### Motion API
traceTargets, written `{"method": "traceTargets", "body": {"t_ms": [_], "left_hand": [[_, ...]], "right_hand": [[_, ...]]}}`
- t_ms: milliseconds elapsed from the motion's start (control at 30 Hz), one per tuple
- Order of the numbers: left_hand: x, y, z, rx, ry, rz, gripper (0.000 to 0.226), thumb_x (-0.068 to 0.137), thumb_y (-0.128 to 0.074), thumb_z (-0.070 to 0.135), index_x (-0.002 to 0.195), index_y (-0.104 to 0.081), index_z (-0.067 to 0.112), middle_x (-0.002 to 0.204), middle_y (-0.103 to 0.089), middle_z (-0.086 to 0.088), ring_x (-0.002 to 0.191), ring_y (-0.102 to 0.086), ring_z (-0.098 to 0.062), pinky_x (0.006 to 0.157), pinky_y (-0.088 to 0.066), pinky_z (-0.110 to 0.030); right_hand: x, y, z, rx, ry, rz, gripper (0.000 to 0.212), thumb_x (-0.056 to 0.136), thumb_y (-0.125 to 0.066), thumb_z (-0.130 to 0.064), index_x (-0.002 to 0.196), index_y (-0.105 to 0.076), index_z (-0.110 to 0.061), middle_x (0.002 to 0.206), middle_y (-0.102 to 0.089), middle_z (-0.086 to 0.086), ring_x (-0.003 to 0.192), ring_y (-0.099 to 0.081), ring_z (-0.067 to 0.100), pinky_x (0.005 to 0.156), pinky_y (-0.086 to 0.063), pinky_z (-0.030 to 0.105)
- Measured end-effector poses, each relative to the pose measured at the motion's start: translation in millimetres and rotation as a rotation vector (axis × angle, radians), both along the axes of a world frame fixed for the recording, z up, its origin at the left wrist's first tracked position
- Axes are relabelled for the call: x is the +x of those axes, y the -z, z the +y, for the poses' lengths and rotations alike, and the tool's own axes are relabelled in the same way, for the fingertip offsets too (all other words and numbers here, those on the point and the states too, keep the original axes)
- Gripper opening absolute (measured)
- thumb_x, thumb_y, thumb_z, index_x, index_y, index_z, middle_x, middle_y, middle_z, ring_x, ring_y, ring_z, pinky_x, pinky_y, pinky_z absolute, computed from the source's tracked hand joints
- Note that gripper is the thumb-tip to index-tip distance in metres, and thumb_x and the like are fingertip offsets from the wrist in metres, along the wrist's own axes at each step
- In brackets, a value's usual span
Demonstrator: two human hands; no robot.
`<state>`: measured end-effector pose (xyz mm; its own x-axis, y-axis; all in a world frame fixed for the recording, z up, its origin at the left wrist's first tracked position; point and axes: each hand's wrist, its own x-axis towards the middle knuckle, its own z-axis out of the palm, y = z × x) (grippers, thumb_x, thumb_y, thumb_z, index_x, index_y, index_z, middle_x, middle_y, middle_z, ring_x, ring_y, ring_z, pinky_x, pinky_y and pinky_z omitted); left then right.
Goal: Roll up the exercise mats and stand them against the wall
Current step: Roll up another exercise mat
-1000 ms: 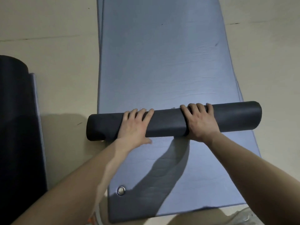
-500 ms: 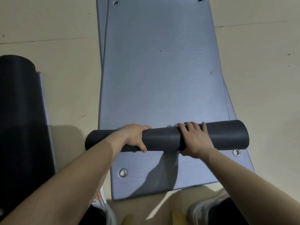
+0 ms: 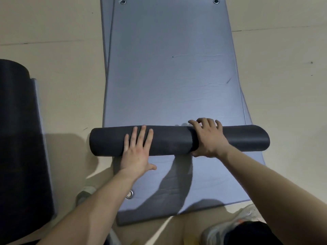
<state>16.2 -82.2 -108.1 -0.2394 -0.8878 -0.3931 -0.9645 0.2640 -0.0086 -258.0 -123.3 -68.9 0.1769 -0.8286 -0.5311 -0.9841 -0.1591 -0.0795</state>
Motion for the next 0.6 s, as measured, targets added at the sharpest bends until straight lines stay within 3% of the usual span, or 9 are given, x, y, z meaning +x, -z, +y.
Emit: {"method": "traceTargets", "body": {"t_ms": [133, 233, 300, 367, 500, 600], "left_hand": [[5, 0, -61, 0.043, 0.002, 0.098, 0.133, 0.054, -0.078, 0.077, 0.159, -0.017, 0.023, 0.163, -0.027, -0.002, 0.150, -0.023, -0.027, 0.123, -0.013, -0.046], [10, -10, -112, 0.171, 0.041, 0.171, 0.125, 0.055, -0.078, 0.075, 0.157, -0.025, 0.025, 0.159, -0.036, 0.002, 0.144, -0.034, -0.023, 0.120, -0.021, -0.041], [9, -15, -133, 0.196, 0.065, 0.182, 0.125, 0.058, -0.076, 0.076, 0.158, -0.021, 0.027, 0.165, -0.027, 0.001, 0.149, -0.026, -0.024, 0.123, -0.017, -0.046], [4, -17, -134, 0.103, 0.109, 0.112, 0.127, 0.056, -0.070, 0.082, 0.158, -0.017, 0.029, 0.164, -0.025, -0.001, 0.148, -0.027, -0.029, 0.122, -0.017, -0.051], [-7, -21, -128, 0.062, 0.097, 0.012, 0.119, 0.051, -0.076, 0.080, 0.149, -0.027, 0.032, 0.141, -0.051, 0.000, 0.121, -0.054, -0.030, 0.106, -0.040, -0.046], [-8, -39, -115, 0.169, 0.067, 0.028, 0.107, 0.053, -0.079, 0.075, 0.142, -0.035, 0.035, 0.125, -0.059, 0.000, 0.107, -0.060, -0.030, 0.091, -0.048, -0.043]], "right_hand": [[4, 30, 29, -0.240, -0.059, 0.111, 0.138, 0.048, -0.095, -0.052, 0.161, -0.024, -0.015, 0.160, -0.030, 0.021, 0.148, -0.025, 0.047, 0.115, -0.009, 0.070], [6, 45, -10, -0.323, -0.021, 0.093, 0.123, 0.052, -0.093, -0.039, 0.155, -0.029, -0.017, 0.150, -0.043, 0.019, 0.140, -0.036, 0.045, 0.113, -0.015, 0.070], [1, 40, -45, -0.269, -0.031, 0.078, 0.117, 0.053, -0.087, -0.056, 0.149, -0.029, -0.024, 0.141, -0.049, 0.010, 0.132, -0.044, 0.038, 0.112, -0.025, 0.066], [-5, 32, -72, -0.148, -0.037, 0.047, 0.120, 0.046, -0.079, -0.073, 0.147, -0.031, -0.031, 0.136, -0.052, 0.003, 0.127, -0.048, 0.033, 0.113, -0.026, 0.061], [-3, 17, -94, -0.019, -0.032, 0.056, 0.113, 0.045, -0.078, -0.073, 0.143, -0.035, -0.038, 0.128, -0.054, 0.000, 0.120, -0.053, 0.030, 0.110, -0.034, 0.055], [1, 1, -76, 0.091, -0.038, 0.059, 0.110, 0.047, -0.080, -0.076, 0.143, -0.037, -0.042, 0.125, -0.057, -0.003, 0.114, -0.057, 0.027, 0.105, -0.042, 0.053]]}}
